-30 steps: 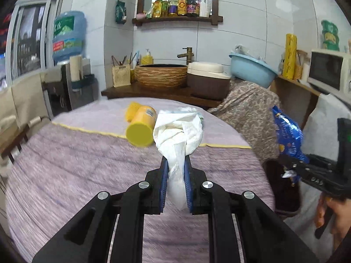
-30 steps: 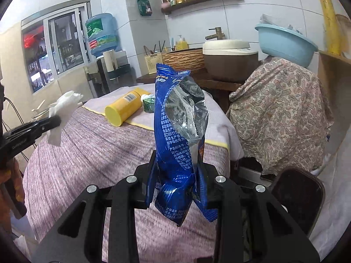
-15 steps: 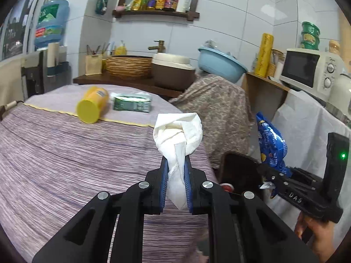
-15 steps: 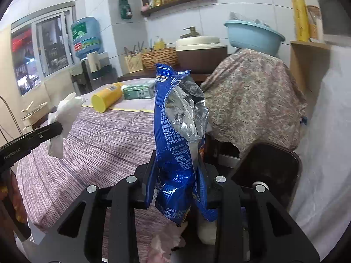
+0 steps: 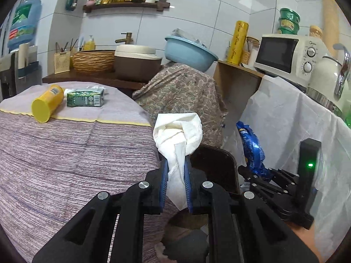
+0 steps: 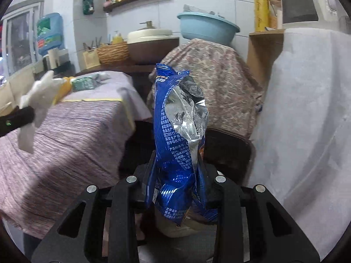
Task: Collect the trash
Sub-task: 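Carry the snack wrapper to the trash bin and release it with the right tool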
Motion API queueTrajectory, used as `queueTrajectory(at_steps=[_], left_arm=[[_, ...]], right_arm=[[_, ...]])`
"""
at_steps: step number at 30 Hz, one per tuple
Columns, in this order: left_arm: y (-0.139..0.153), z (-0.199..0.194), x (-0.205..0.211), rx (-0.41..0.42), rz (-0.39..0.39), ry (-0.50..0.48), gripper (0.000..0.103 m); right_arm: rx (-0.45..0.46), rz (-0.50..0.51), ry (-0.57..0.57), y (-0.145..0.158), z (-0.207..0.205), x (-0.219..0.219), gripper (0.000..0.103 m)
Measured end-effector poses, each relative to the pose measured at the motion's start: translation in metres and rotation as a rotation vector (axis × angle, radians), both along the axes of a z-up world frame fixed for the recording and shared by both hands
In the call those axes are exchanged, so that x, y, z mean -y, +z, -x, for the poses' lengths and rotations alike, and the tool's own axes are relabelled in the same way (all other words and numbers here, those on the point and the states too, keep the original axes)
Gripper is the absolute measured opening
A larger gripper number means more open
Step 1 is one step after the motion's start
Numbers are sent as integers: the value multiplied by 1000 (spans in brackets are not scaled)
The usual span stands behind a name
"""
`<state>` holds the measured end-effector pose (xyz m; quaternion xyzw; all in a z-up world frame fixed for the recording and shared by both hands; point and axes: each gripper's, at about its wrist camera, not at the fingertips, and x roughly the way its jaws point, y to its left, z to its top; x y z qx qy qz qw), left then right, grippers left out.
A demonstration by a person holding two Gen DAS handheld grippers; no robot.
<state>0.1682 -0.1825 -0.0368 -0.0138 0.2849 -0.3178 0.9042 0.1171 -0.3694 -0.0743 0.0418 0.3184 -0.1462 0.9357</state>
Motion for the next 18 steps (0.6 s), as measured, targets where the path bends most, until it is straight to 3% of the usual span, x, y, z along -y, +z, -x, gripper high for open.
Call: queueTrajectory(at_steps=[7,12,15,17,18], left_arm=[[-5,-1,13,-6,-24,-30,15],[-10,-2,25,-14,-46,-62,15],[-12,-2,34,-16,-56,-88,15],[-13,-3,40,-19,-57,-108,15],[-14,-4,43,-20,-58,-116,15]], right_arm=[[-83,5,-71,-38,-28,33,33],[-119,-46,-108,-63,-45,56,36],[-137,-38,-130,-75,-51,63,47],[-145,-46,-142,-82,-53,67,70],[-146,-45,-151,-84,-53,69,74]])
